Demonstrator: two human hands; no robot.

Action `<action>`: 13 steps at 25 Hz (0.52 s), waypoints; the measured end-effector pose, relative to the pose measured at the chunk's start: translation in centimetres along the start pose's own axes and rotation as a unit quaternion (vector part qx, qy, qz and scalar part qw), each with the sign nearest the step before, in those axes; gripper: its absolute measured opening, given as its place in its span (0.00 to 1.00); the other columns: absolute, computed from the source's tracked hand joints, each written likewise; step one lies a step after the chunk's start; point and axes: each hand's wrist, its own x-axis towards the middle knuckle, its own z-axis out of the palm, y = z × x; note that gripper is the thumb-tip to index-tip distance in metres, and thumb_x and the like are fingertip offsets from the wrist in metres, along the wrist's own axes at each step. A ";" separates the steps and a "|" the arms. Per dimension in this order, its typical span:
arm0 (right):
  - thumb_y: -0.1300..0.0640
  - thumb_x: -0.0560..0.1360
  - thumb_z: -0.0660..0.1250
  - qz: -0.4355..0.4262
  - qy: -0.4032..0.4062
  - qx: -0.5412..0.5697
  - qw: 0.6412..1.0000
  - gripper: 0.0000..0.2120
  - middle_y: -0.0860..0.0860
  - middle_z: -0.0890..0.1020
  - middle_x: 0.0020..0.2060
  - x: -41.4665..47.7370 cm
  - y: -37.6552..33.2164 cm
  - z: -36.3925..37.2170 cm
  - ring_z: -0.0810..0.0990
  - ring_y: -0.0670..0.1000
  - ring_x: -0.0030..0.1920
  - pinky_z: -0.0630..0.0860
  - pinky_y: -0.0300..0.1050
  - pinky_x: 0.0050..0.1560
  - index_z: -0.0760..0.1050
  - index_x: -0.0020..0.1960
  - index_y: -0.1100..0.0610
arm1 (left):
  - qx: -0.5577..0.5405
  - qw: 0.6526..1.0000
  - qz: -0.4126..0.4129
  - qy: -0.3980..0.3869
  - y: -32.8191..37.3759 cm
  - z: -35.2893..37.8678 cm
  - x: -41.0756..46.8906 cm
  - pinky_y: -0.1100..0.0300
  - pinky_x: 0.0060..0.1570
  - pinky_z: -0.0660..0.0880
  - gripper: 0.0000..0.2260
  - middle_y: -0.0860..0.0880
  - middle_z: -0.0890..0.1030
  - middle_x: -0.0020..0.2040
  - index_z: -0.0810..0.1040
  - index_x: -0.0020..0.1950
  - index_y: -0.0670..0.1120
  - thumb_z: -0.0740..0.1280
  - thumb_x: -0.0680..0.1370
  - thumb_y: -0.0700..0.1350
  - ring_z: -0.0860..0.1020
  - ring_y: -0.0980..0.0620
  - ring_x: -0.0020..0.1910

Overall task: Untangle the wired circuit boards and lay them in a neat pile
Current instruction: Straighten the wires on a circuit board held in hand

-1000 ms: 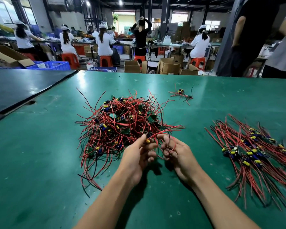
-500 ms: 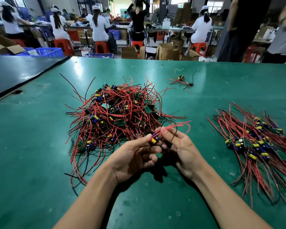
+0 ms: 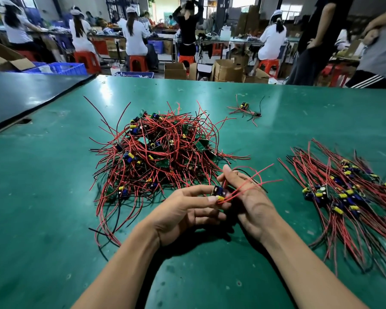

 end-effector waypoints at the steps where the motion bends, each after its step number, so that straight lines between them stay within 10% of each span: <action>1: 0.44 0.68 0.74 0.001 0.011 0.004 1.000 0.13 0.51 0.69 0.26 0.0 -0.1 -0.2 0.65 0.46 0.23 0.64 0.38 0.24 0.80 0.35 0.53 | 0.007 1.000 -0.004 -0.015 0.1 -0.1 -0.1 0.54 0.43 0.82 0.12 0.36 0.84 0.48 0.79 0.54 0.39 0.69 0.71 0.36 0.84 0.44 0.38; 6: 0.48 0.69 0.76 0.019 -0.013 -0.020 1.000 0.14 0.52 0.65 0.26 -0.4 0.3 0.0 0.64 0.47 0.22 0.66 0.35 0.22 0.74 0.34 0.53 | 0.000 1.000 -0.030 -0.002 0.0 0.0 0.1 0.47 0.54 0.79 0.11 0.36 0.83 0.49 0.83 0.47 0.38 0.66 0.70 0.42 0.84 0.40 0.45; 13: 0.48 0.66 0.78 0.044 -0.036 -0.025 0.998 0.13 0.54 0.72 0.25 -0.8 0.5 0.5 0.68 0.47 0.20 0.68 0.37 0.22 0.77 0.34 0.55 | 0.069 0.994 0.047 0.071 -1.1 0.5 0.5 0.54 0.40 0.82 0.03 0.39 0.83 0.37 0.83 0.41 0.42 0.72 0.70 0.41 0.82 0.46 0.32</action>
